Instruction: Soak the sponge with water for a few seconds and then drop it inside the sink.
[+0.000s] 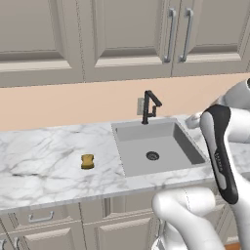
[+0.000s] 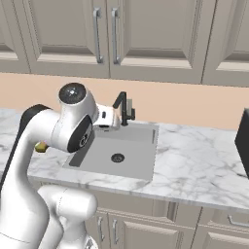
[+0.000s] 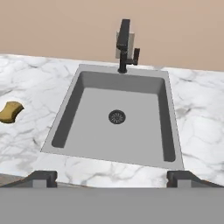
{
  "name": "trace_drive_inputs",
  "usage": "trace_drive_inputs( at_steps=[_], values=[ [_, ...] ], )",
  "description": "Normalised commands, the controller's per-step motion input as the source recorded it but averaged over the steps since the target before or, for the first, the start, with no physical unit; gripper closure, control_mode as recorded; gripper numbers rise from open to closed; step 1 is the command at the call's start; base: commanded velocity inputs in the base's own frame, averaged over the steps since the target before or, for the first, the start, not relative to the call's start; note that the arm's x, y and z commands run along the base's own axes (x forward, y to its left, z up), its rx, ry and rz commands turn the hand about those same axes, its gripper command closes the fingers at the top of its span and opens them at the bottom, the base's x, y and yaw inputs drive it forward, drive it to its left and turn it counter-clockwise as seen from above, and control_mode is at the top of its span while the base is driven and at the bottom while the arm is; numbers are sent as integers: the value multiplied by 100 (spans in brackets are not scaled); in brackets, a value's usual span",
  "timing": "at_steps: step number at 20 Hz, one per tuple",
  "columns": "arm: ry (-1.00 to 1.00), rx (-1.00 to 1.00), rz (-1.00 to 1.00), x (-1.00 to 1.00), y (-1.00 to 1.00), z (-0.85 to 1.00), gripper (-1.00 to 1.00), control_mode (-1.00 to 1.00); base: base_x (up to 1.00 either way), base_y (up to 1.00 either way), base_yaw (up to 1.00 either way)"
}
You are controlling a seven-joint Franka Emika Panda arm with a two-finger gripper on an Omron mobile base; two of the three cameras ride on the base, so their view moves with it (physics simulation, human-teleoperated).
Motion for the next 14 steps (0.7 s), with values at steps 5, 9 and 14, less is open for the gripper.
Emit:
trace_drive_inputs(
  at_steps=[5, 9, 14],
  values=[
    [-16, 0, 10, -1, -45, 0, -100, -100, 0, 0, 0],
    [-19, 0, 10, 0, -36, 0, -100, -100, 0, 0, 0],
    [-21, 0, 10, 0, -30, 0, -100, -100, 0, 0, 0]
  ],
)
